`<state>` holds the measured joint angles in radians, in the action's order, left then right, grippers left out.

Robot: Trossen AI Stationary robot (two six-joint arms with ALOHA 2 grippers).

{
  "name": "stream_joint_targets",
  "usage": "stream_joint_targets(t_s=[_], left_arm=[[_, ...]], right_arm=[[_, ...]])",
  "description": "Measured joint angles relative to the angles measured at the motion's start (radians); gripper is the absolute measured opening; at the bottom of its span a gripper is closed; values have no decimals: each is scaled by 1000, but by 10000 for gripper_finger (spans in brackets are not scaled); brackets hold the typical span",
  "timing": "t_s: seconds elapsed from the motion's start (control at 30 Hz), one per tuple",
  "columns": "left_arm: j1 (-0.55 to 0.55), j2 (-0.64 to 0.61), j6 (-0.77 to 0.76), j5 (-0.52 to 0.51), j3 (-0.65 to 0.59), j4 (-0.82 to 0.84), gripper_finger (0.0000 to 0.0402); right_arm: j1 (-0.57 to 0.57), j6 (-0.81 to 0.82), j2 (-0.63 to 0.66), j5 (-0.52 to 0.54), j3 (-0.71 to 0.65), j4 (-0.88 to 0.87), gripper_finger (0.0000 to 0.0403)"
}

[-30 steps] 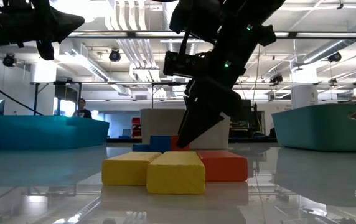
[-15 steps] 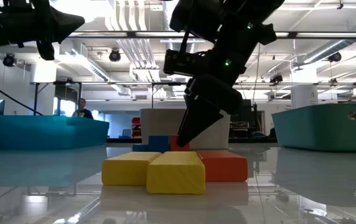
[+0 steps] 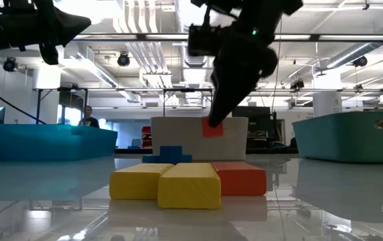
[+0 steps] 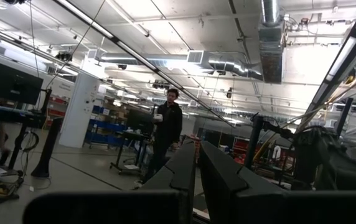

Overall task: Sort & place blocks by color
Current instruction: Put the orange block into the green bin

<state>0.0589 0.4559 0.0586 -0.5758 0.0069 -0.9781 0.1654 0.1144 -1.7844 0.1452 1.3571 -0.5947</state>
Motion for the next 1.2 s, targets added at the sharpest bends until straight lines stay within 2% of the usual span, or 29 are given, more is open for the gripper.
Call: stream_joint_targets(t_s=[0.3, 0.57, 0.73, 0.97, 1.2], left_arm=[[0, 1, 0, 0, 0, 0, 8], [0, 1, -1, 0, 0, 1, 8], [0, 0, -2, 0, 0, 0, 8], [0, 9, -1, 0, 0, 0, 8], [0, 6, 0, 0, 0, -1, 8]], right_arm=[[-32, 308, 177, 31, -20, -184, 131], [-77, 634, 412, 276, -136, -384, 129], [-110, 941, 591, 372, -276, -483, 127], [-143, 1205, 777, 398, -504, -486, 128], [-153, 1303, 791, 390, -612, -462, 128]])
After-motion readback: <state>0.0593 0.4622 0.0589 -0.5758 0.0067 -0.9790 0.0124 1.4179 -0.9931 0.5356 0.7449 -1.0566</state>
